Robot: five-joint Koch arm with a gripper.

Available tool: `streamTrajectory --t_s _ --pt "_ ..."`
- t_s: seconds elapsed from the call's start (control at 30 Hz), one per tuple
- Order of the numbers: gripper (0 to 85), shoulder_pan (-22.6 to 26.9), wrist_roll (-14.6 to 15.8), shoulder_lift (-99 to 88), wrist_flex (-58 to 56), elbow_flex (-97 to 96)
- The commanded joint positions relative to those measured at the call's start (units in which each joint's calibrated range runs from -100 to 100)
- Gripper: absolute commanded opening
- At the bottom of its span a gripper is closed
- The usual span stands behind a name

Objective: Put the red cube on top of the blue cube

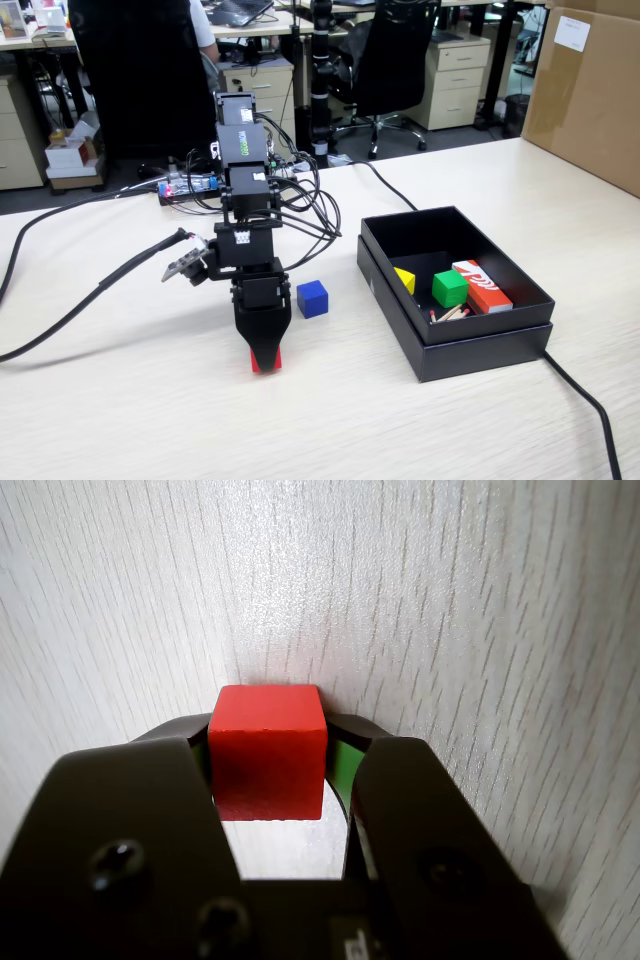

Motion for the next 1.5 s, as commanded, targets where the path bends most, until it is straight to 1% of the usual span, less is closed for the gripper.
streamTrajectory --t_s 0.0,0.13,0.3,0.43,0.5,0.7,0.9,1.17,1.47 --pt "17.0 0.0 0.1 -1.08 -0.49 3.6" --pt "6.5 0.0 0.34 -1.08 -0.49 3.51" --pt "6.5 -0.05 0.49 -1.31 -0.49 2.69" --pt "6.5 -0.05 0.68 -6.58 -2.04 1.33" --pt "6.5 0.54 1.07 -15.99 -3.6 -2.57" --pt "6.5 2.49 2.1 -33.89 -6.79 -10.64" --pt "6.5 5.71 3.27 -50.07 -6.88 -22.33" --pt "6.5 7.28 4.54 -51.34 -6.88 -24.96" --pt "6.6 7.33 4.98 -47.2 -6.79 -25.23"
